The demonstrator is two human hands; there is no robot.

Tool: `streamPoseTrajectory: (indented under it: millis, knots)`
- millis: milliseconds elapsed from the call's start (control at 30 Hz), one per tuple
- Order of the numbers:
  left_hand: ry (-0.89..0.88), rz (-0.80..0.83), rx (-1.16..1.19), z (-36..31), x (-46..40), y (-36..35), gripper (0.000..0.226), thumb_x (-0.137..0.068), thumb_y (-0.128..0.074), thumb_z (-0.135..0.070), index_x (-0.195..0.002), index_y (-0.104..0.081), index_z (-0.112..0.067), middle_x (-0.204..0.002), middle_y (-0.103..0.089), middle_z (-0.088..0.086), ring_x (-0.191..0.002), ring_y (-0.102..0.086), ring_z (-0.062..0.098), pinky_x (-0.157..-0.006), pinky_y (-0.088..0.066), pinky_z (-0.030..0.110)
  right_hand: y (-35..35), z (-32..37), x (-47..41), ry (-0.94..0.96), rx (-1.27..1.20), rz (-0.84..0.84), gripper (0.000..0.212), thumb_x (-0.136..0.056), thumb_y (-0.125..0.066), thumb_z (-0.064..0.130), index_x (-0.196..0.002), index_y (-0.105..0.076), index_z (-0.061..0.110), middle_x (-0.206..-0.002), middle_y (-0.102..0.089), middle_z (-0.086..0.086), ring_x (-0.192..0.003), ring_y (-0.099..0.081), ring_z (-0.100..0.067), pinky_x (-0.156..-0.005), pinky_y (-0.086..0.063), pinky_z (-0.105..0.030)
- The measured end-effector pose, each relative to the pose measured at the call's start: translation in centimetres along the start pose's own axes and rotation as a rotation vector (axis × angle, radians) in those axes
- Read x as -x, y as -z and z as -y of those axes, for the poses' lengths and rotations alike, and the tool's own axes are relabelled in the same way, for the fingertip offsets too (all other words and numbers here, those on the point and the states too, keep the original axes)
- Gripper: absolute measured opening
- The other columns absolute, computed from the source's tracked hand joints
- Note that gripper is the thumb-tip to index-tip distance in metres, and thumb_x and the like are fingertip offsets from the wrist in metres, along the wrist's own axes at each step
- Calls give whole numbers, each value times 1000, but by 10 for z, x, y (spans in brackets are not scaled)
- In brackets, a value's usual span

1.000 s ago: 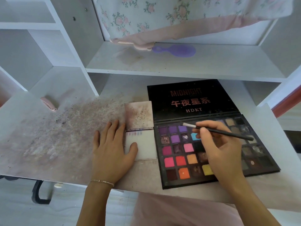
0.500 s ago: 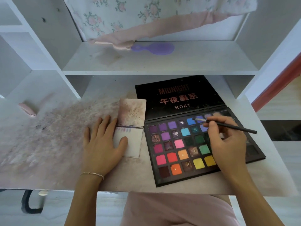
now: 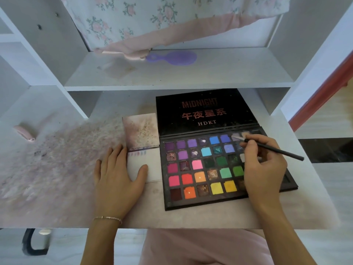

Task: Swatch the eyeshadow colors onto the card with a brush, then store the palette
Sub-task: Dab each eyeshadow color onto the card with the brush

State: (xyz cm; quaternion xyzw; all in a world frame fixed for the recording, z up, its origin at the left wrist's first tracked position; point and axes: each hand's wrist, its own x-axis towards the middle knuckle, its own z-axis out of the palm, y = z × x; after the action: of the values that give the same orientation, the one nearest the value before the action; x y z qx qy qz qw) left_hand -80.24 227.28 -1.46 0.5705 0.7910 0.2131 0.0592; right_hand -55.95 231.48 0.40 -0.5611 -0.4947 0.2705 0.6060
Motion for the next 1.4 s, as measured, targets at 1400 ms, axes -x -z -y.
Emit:
streamPoseTrajectory:
  millis: [1400]
  knots:
    - [-28,24,-85,1,-6,-4,87,-72,-19,-62,-141,-32,-13,-151,-28,3,-143,-14,19,-116,-2,40,11,-14,-15,-17,327,86,14,-91,-49,14,-93,-55,26,-94,-61,-4,-80,-54,-3,-65,-46,-14]
